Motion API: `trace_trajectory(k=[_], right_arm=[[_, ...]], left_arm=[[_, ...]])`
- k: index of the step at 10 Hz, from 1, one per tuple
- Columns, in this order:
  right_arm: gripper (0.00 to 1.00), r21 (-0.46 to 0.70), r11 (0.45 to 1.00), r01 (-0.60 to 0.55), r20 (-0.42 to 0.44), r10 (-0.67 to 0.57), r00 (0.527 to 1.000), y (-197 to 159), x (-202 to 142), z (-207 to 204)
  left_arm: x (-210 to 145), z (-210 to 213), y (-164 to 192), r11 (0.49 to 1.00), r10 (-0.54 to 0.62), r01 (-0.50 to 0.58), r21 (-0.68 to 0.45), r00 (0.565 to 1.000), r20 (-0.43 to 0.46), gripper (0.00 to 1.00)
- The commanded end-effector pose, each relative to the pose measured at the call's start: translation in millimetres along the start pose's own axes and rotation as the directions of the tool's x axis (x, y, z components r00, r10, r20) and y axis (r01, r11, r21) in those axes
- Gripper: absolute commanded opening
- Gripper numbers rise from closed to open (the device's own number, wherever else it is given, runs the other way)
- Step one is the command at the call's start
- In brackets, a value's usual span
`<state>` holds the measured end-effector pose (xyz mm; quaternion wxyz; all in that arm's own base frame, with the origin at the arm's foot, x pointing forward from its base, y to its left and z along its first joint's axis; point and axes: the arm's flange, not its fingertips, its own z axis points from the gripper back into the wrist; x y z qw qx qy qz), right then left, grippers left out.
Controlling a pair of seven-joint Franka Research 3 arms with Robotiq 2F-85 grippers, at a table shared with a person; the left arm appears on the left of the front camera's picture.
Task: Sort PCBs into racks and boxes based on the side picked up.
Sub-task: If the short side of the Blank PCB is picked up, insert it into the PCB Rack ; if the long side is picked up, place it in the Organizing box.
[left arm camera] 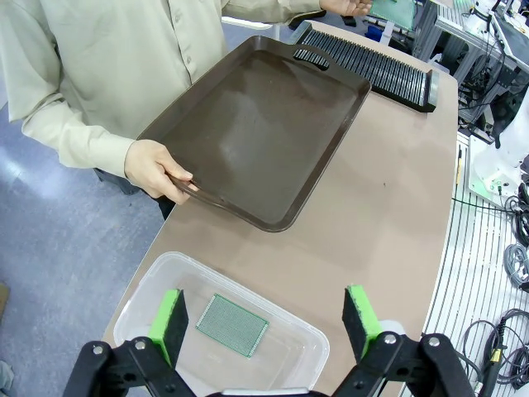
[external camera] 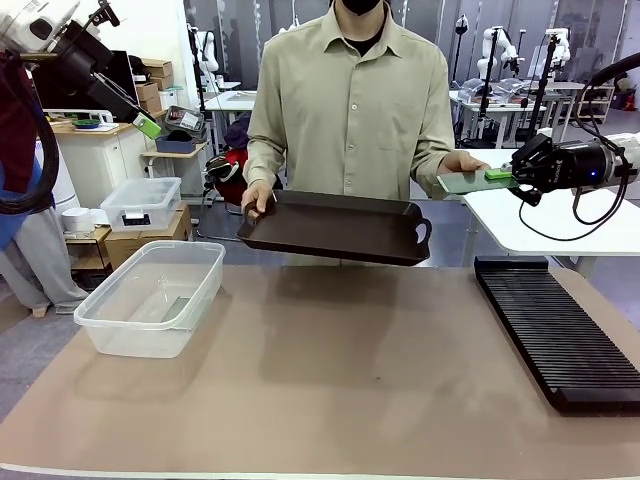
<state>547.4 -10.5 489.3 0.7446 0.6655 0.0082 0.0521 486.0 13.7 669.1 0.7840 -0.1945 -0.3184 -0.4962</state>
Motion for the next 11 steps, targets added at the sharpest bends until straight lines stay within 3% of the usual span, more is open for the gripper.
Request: trace_trajectory(k=[1,11], right_arm=[[0.0,0.002,1.0,0.002,0.001,-0.002,1.0,-0.8,-0.5,-0.1],[0.0,0.002,1.0,0.002,0.001,-0.002,1.0,-0.8,-0.5,-0.1]], left_arm=[[-0.6,-0.4,-1.1,1.0,-0.002,0.002,-0.001,1.0,-0.002,1.0],[-0.6,-0.4,-1.1,1.0,-0.002,0.002,-0.001,1.0,-0.002,1.0]])
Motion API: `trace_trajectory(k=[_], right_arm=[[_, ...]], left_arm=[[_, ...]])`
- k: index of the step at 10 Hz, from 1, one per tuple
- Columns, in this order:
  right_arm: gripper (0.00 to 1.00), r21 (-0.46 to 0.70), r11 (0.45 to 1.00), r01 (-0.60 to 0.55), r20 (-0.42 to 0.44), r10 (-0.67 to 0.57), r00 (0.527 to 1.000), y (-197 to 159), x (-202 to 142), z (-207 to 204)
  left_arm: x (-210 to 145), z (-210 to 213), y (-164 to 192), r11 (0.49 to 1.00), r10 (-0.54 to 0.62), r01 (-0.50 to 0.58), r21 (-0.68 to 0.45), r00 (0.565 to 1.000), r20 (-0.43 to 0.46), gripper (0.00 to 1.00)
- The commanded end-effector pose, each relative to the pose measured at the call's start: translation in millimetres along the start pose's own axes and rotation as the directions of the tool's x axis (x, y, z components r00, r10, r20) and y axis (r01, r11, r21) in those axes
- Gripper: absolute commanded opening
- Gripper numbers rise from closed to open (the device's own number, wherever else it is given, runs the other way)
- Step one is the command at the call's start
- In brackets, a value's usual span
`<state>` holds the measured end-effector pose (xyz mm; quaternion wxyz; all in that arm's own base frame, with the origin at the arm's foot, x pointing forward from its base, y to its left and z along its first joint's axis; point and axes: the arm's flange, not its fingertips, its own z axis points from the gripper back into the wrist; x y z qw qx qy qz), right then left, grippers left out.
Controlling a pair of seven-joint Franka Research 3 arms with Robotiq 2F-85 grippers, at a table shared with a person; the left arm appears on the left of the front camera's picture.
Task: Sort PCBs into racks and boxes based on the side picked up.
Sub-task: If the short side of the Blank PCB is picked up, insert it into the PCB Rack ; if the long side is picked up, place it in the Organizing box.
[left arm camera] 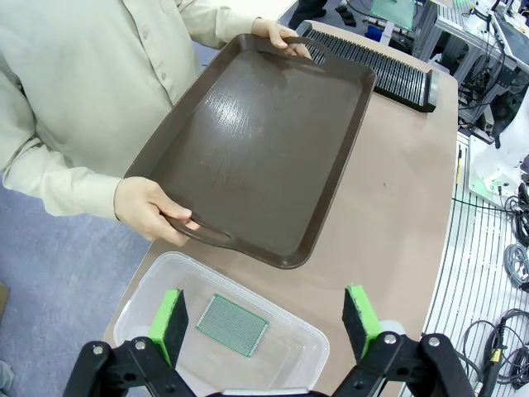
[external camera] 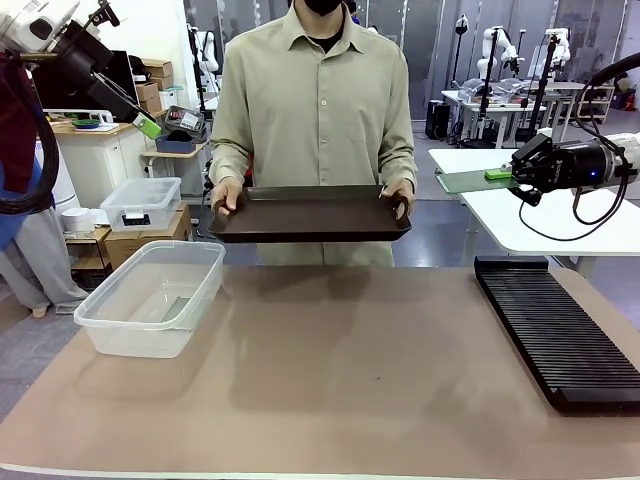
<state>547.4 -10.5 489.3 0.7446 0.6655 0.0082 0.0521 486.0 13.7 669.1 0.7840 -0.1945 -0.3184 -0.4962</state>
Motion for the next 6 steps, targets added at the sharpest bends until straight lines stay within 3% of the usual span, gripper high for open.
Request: trace_trajectory(k=[1,6], right_arm=[[0.0,0.002,1.0,0.002,0.001,-0.002,1.0,-0.8,-0.5,-0.1],[0.02,0.0,1.0,0.0,0.0,0.0,1.0,0.0,0.0,0.0]], left_arm=[[-0.6,-0.4,-1.1,1.0,-0.002,0.002,-0.001,1.0,-0.002,1.0],[-0.6,-0.4,-1.1,1.0,-0.002,0.002,-0.001,1.0,-0.002,1.0]])
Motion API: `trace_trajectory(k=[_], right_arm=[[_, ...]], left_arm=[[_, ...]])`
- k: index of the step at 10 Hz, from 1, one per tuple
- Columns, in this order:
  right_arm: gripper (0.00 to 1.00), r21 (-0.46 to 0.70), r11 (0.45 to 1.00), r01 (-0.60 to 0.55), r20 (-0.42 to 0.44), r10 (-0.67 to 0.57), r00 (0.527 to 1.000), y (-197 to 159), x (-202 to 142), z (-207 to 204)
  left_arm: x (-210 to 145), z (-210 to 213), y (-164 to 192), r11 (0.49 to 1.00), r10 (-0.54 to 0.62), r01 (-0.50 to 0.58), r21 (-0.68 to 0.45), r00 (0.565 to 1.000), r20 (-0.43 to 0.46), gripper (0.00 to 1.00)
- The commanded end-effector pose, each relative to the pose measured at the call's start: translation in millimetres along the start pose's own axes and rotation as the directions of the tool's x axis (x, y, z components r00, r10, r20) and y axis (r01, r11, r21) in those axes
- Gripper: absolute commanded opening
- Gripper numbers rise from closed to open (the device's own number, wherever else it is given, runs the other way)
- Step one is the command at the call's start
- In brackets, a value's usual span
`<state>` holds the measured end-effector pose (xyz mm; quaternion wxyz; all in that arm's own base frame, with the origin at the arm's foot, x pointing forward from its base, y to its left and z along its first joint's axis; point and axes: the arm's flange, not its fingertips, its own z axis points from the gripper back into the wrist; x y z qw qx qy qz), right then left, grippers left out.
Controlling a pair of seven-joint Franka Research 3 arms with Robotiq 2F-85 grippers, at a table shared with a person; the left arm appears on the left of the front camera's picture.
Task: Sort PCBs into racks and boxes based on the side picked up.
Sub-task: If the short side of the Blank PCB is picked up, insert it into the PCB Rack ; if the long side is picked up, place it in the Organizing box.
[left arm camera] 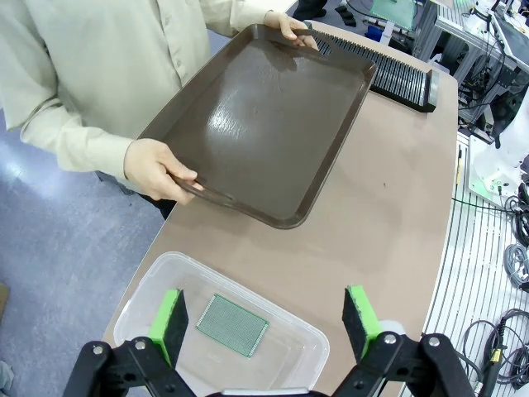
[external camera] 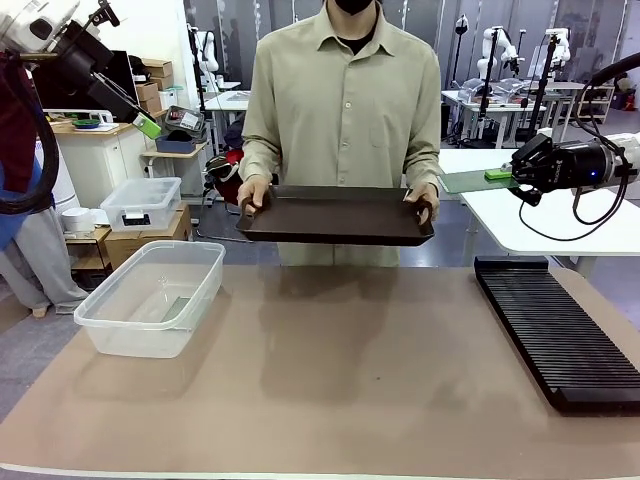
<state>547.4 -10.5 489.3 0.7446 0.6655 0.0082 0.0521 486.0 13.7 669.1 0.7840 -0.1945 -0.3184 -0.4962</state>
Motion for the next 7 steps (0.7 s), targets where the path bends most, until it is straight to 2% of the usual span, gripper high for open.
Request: trace_trajectory(k=[1,2,3,4,6,7], right_arm=[[0.02,-0.028,0.997,-0.074,0.013,0.075,0.997,-1,1,0],[0.02,-0.054,0.978,-0.201,-0.055,0.198,0.979,3,-3,2],[0.02,-0.057,0.936,-0.348,-0.071,0.344,0.936,9,-6,9],[0.02,-0.067,0.865,-0.497,-0.075,0.492,0.867,13,-11,15],[0.02,-0.077,0.73,-0.679,-0.039,0.679,0.733,23,-20,31],[0.02,-0.109,0.614,-0.782,-0.041,0.783,0.62,28,-24,41]], left_arm=[[-1,0,-1,1.0,-0.002,0.002,-0.001,1.0,-0.002,1.0],[-1,0,-1,1.0,-0.002,0.002,-0.001,1.0,-0.002,1.0],[-1,0,-1,1.0,-0.002,0.002,-0.001,1.0,-0.002,1.0],[-1,0,-1,1.0,-0.002,0.002,-0.001,1.0,-0.002,1.0],[-1,0,-1,1.0,-0.002,0.002,-0.001,1.0,-0.002,1.0],[-1,0,-1,1.0,-0.002,0.002,-0.001,1.0,-0.002,1.0]])
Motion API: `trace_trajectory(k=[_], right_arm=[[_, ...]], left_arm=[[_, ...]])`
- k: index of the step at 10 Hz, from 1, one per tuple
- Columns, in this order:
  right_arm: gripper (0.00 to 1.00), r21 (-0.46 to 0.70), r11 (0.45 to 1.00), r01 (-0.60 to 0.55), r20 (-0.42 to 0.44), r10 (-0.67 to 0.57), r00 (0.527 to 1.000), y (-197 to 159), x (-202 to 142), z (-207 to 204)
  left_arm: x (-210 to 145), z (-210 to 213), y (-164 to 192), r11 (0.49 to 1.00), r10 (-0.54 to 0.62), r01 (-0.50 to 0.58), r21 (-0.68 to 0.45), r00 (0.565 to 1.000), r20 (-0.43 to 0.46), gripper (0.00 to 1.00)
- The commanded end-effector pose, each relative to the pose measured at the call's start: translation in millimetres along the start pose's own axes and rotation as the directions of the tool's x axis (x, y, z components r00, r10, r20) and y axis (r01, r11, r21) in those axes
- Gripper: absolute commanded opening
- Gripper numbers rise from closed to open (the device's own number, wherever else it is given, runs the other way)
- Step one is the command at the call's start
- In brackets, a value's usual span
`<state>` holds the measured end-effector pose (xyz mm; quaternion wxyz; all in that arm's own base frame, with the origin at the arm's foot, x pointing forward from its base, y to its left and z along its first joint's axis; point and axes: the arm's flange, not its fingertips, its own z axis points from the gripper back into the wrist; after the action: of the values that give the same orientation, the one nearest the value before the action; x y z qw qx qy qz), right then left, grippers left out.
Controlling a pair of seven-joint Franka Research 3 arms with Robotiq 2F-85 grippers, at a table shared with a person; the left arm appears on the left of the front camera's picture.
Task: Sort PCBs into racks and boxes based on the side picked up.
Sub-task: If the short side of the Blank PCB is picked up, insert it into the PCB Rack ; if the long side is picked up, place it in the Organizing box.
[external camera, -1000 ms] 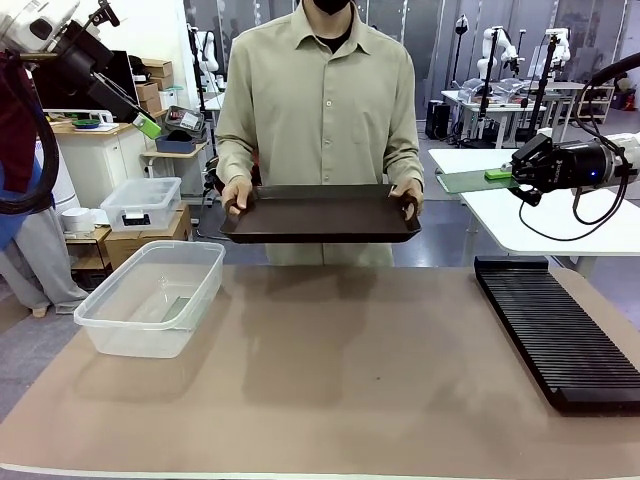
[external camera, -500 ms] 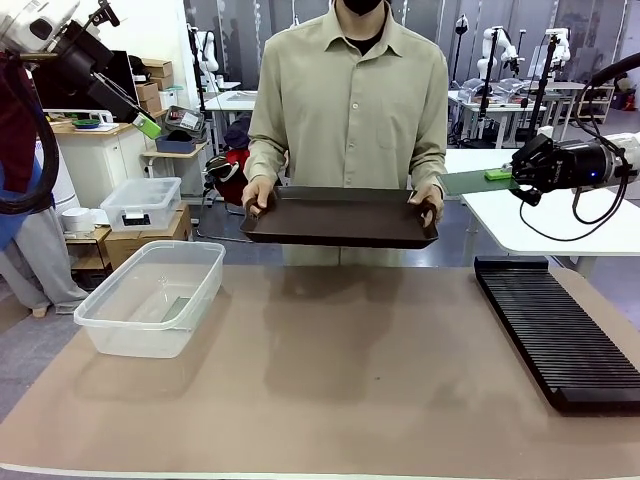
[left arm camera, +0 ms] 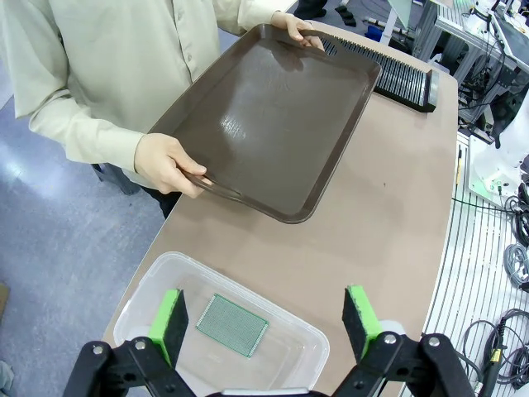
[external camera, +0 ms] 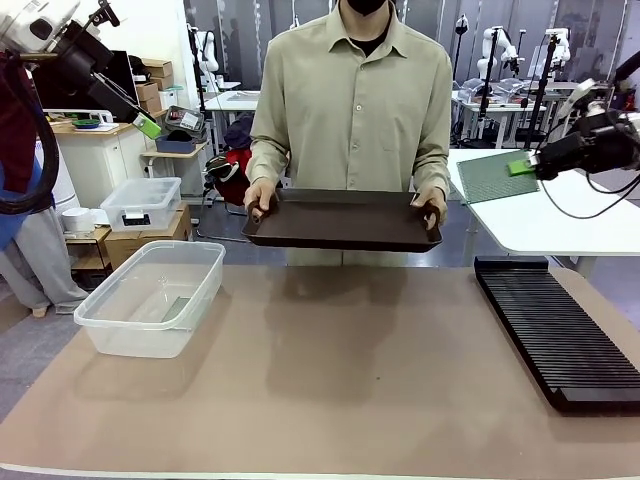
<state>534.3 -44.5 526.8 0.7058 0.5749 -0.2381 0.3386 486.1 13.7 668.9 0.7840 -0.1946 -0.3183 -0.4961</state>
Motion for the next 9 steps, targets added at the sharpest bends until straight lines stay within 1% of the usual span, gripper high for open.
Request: trace_trajectory(k=[1,2,4,5,8,9], right_arm=[[0.02,-0.034,0.985,-0.167,0.011,0.167,0.986,6,-15,11],[0.02,-0.01,0.974,-0.228,-0.024,0.228,0.973,8,-18,21],[0.02,-0.028,0.964,-0.266,0.011,0.267,0.964,5,-22,43],[0.02,-0.029,0.974,-0.226,0.002,0.227,0.974,9,-9,28],[0.02,-0.029,0.974,-0.226,0.002,0.227,0.974,9,-9,28],[0.02,-0.027,0.969,-0.246,0.006,0.246,0.969,7,-13,32]], left_arm=[[-1,0,-1,1.0,-0.002,0.002,-0.001,1.0,-0.001,1.0],[-1,0,-1,1.0,-0.002,0.002,-0.001,1.0,-0.001,1.0],[-1,0,-1,1.0,-0.002,0.002,-0.001,1.0,-0.001,1.0],[-1,0,-1,1.0,-0.002,0.002,-0.001,1.0,-0.001,1.0],[-1,0,-1,1.0,-0.002,0.002,-0.001,1.0,-0.001,1.0],[-1,0,-1,1.0,-0.002,0.002,-0.001,1.0,-0.001,1.0]])
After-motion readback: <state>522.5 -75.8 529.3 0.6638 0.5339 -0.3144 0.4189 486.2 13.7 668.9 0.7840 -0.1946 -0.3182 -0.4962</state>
